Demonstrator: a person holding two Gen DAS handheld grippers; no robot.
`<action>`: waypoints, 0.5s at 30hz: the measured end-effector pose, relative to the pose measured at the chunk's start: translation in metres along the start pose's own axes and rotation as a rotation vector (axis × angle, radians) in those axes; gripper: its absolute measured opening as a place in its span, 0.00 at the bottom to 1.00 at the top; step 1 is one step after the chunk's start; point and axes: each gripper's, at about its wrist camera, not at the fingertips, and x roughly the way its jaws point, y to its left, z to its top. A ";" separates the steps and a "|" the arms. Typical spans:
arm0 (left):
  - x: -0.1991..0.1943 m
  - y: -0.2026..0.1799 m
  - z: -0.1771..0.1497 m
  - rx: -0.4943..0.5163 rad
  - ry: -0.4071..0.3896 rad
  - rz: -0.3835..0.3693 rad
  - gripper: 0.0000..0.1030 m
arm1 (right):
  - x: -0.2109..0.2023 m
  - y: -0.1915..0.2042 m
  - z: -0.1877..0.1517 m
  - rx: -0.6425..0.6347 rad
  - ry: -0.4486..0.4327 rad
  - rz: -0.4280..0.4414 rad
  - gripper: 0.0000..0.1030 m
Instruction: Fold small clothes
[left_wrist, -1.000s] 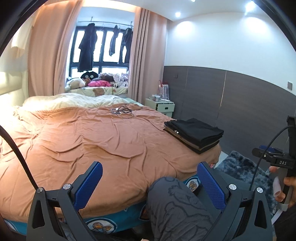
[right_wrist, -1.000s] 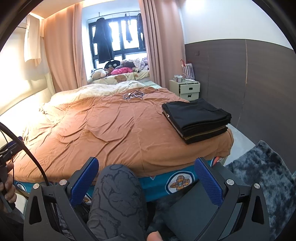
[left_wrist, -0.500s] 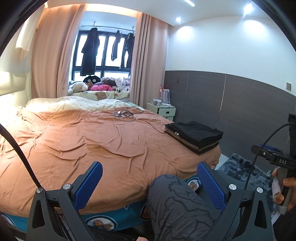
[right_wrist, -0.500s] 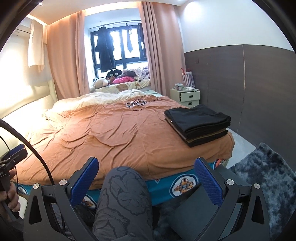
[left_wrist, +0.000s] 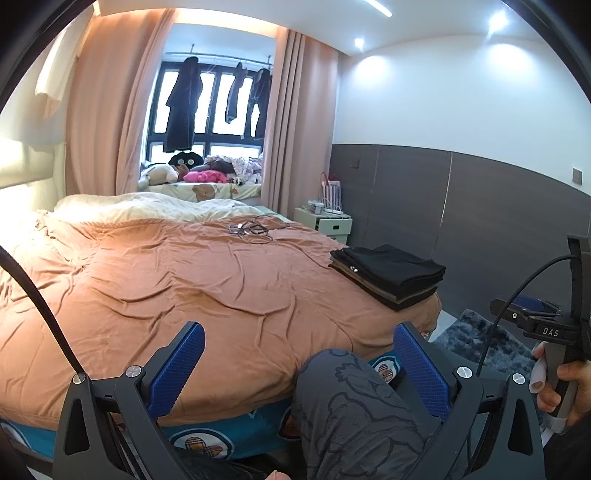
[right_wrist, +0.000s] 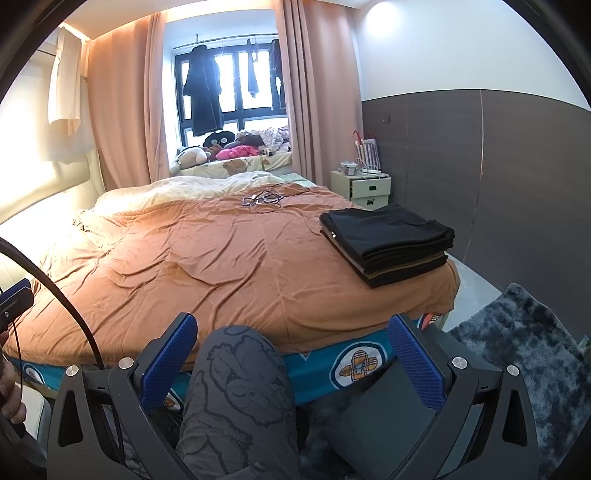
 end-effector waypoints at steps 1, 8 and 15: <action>0.000 0.000 0.000 -0.001 0.000 0.001 1.00 | 0.000 0.001 0.000 0.000 0.001 0.001 1.00; -0.002 0.001 -0.001 -0.006 -0.005 0.012 1.00 | -0.001 0.005 0.000 -0.008 -0.004 -0.005 1.00; -0.004 0.002 -0.003 -0.010 -0.012 0.020 1.00 | -0.001 0.002 -0.003 -0.020 -0.012 -0.007 1.00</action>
